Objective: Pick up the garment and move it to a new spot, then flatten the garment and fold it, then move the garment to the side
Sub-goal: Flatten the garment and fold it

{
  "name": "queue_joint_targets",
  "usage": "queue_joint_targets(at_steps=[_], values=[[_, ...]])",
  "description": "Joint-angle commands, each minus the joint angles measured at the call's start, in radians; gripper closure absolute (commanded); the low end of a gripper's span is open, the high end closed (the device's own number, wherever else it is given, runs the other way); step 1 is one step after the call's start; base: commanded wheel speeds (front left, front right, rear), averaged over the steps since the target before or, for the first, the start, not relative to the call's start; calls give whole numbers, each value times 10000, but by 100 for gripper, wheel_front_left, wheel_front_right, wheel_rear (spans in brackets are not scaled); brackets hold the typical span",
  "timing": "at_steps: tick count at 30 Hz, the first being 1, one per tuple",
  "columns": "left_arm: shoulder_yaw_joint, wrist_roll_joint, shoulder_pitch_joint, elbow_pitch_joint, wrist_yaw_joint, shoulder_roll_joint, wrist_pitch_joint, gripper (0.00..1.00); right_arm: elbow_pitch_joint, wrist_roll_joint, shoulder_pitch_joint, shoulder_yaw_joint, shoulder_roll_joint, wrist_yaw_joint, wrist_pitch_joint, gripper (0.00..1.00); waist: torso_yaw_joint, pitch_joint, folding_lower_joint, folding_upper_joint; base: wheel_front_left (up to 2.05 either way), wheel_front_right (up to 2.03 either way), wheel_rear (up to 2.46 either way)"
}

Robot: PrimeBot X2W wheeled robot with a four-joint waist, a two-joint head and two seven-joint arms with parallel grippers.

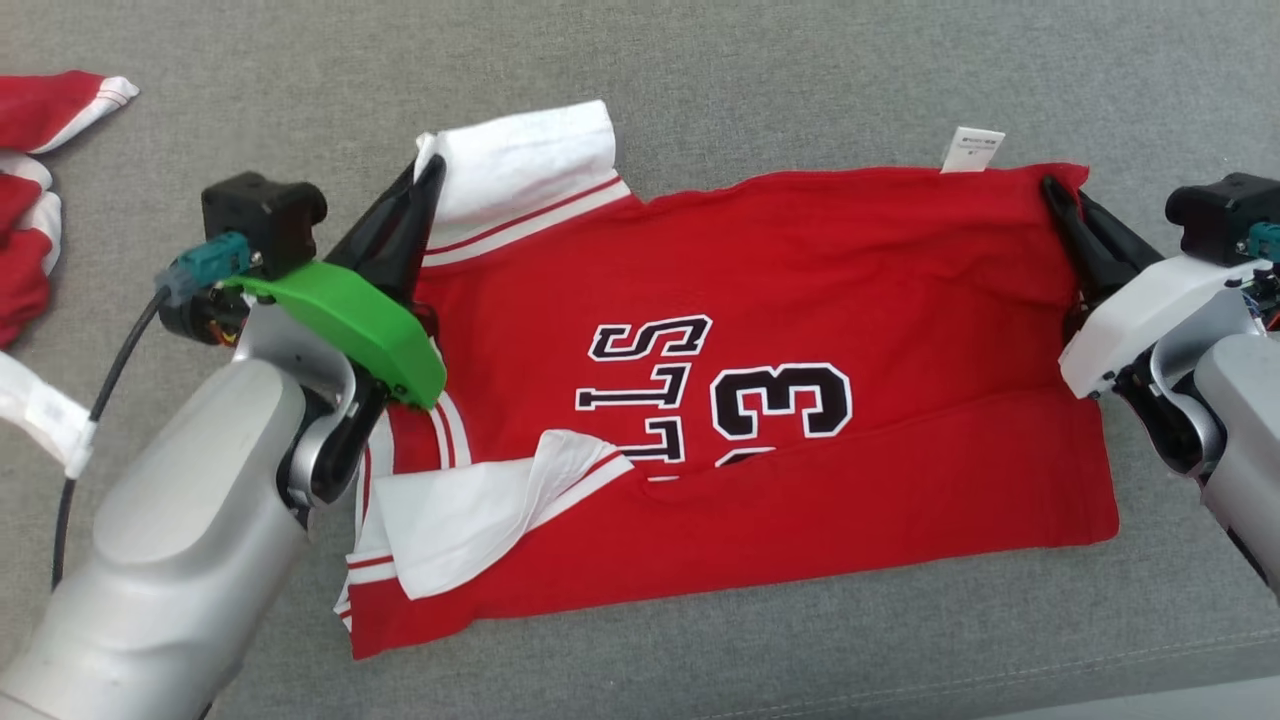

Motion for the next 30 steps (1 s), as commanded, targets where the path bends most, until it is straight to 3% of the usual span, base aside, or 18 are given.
queue_joint_targets(at_steps=[1,6,13,26,27,28,30], values=[[61,-53,366,-305,189,242,-51,100,-62,-204,278,-176,83,-10,-24,100,91,-108,0,0,0,0,0],[98,-113,1518,-1600,909,725,-15,100,-118,-892,895,-857,262,-10,-25,100,204,-277,0,0,0,0,0],[120,-266,2542,-2471,1436,1057,-62,100,-233,-1508,1612,-1592,374,-10,-25,100,334,-446,0,0,0,0,0],[34,-566,3885,-2432,1824,1105,-394,100,-555,-1941,3052,-2717,828,-10,-25,100,338,-1085,0,0,0,0,0],[67,-544,3971,-2365,1908,1091,-497,100,-599,-1974,3144,-2865,865,-10,-25,75,335,-1162,0,0,0,0,0],[52,-392,3986,-2318,1964,1124,-599,2,-607,-1978,3230,-2941,913,-10,-25,0,332,-1220,0,0,0,0,0],[48,-353,4142,-2162,2080,1040,-782,0,-708,-2036,3442,-3149,998,-10,-25,0,332,-1363,0,0,0,0,0]])
